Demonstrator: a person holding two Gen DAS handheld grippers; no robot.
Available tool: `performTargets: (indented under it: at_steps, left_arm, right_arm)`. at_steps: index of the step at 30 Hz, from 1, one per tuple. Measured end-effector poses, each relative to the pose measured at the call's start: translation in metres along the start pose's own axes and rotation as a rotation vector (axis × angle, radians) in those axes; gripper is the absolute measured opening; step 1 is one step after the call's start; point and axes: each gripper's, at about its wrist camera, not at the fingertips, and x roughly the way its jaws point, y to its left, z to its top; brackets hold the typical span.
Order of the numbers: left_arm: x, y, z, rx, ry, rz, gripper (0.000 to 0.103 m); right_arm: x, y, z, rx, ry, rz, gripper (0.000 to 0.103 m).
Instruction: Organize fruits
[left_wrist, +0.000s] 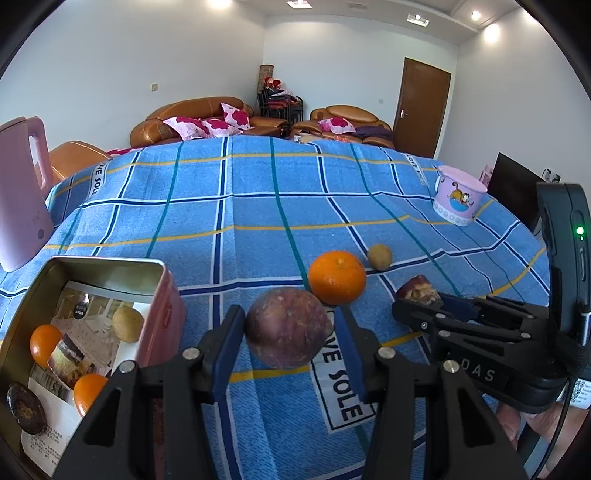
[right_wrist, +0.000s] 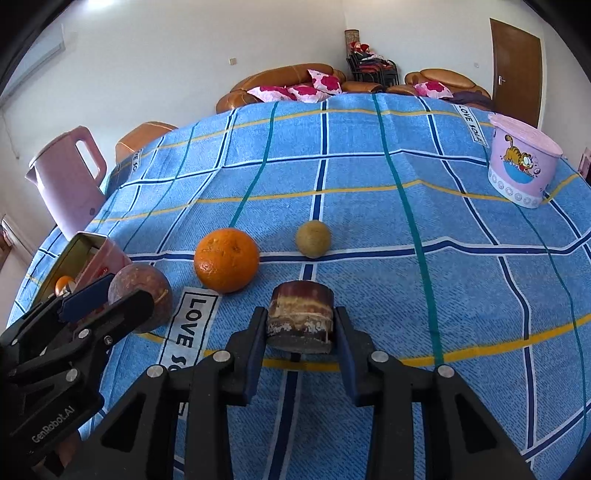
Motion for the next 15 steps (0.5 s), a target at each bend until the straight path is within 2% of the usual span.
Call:
performTargets:
  at_steps: [15]
  left_arm:
    - [-0.008,-0.001,-0.001,0.009,-0.043,0.014,0.051]
  right_arm:
    - [-0.017,0.005,-0.001,-0.025,-0.086,0.014,0.037]
